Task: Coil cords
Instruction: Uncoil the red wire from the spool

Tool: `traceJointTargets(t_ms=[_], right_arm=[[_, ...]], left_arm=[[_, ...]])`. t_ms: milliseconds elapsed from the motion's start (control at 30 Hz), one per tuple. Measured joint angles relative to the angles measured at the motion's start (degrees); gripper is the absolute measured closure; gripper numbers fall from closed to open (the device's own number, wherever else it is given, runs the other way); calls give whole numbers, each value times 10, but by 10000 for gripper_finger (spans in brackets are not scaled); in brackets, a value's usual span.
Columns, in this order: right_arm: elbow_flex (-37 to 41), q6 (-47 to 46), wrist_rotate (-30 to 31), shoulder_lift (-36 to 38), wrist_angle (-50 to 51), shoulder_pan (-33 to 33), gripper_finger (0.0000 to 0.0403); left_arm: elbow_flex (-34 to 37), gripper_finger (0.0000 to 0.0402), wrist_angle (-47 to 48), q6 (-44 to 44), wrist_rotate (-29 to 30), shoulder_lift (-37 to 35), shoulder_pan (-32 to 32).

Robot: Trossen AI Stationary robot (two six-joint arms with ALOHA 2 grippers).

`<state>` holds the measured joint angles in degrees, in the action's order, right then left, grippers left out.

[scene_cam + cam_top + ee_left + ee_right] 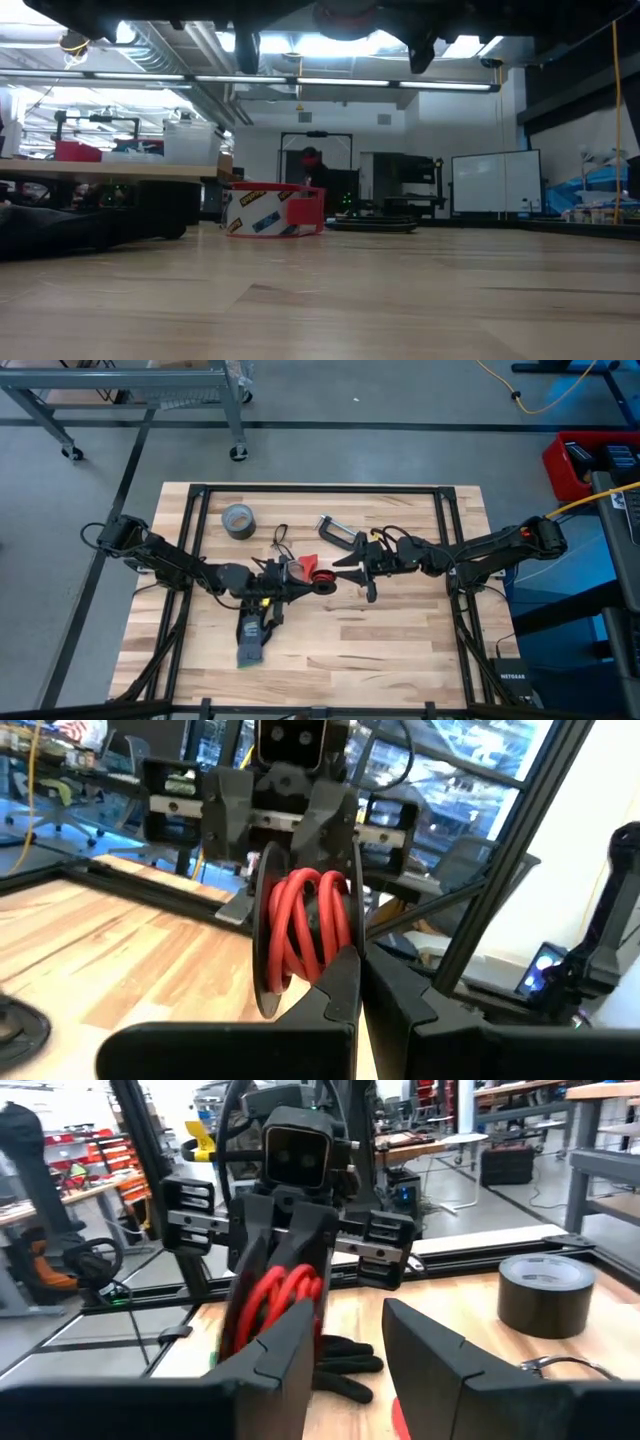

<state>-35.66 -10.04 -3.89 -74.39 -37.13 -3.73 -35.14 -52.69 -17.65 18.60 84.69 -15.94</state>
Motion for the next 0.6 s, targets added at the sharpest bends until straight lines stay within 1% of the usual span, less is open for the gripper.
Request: traceJointTargets(t_ms=[100, 167, 367, 600], right_arm=[[0, 0, -38, 0, 5, 0, 277], [0, 0, -49, 0, 16, 0, 277], [0, -1, -44, 0, 56, 0, 277], [0, -2, -42, 0, 60, -1, 277]], left_arm=[[0, 401, 13, -2, 10, 0, 0], [0, 401, 13, -2, 10, 0, 1], [0, 401, 13, 4, 11, 0, 1], [1, 401, 12, 4, 11, 0, 1]])
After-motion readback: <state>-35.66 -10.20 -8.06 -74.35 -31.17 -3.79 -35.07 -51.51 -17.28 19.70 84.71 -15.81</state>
